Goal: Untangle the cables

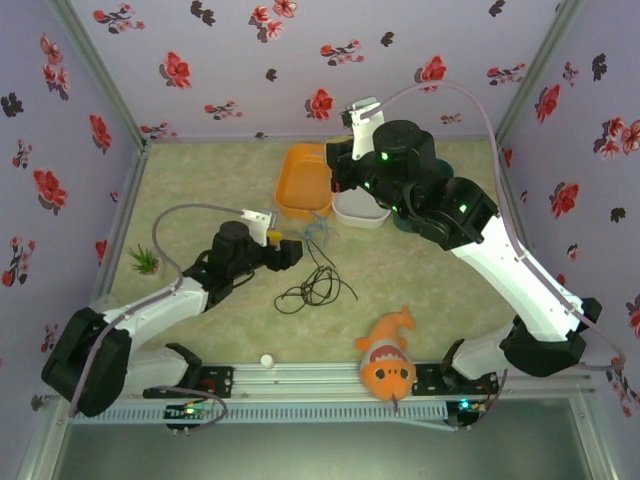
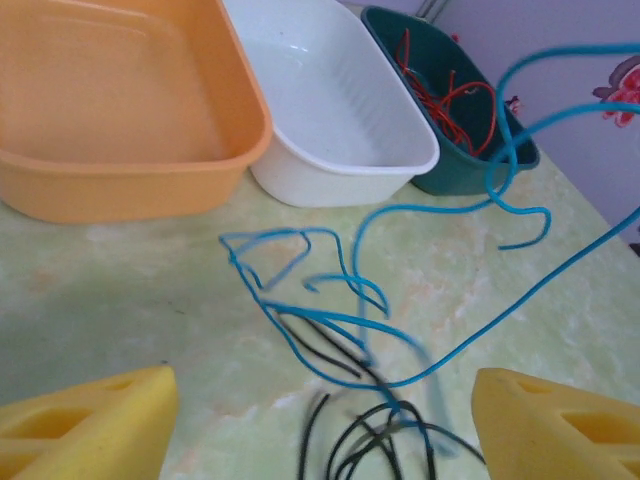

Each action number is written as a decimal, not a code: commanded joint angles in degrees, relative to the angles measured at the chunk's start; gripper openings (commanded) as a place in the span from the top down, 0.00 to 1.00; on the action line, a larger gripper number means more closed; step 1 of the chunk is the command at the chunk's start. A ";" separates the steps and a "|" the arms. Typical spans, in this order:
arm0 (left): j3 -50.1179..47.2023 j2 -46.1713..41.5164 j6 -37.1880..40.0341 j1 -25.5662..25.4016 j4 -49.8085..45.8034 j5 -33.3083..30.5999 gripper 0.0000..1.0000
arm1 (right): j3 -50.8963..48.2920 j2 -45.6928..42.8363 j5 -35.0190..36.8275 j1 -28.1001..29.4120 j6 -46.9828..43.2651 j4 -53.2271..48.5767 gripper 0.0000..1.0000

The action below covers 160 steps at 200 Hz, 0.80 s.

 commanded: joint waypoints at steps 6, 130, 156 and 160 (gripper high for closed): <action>2.35 1.27 -2.95 -1.82 4.35 1.90 0.17 | 1.61 0.72 -1.36 0.42 0.23 0.98 1.00; 5.95 11.35 -8.55 -2.07 -4.09 -12.09 0.95 | 2.07 -1.86 0.07 0.40 -1.07 0.00 1.00; 5.46 8.20 -10.22 -0.04 -11.12 -19.27 1.00 | 1.43 -4.28 7.00 0.37 -2.58 -1.65 1.00; 5.17 7.38 -10.56 0.48 -12.24 -20.16 1.00 | 1.11 -4.76 8.13 0.28 -2.87 -1.73 1.00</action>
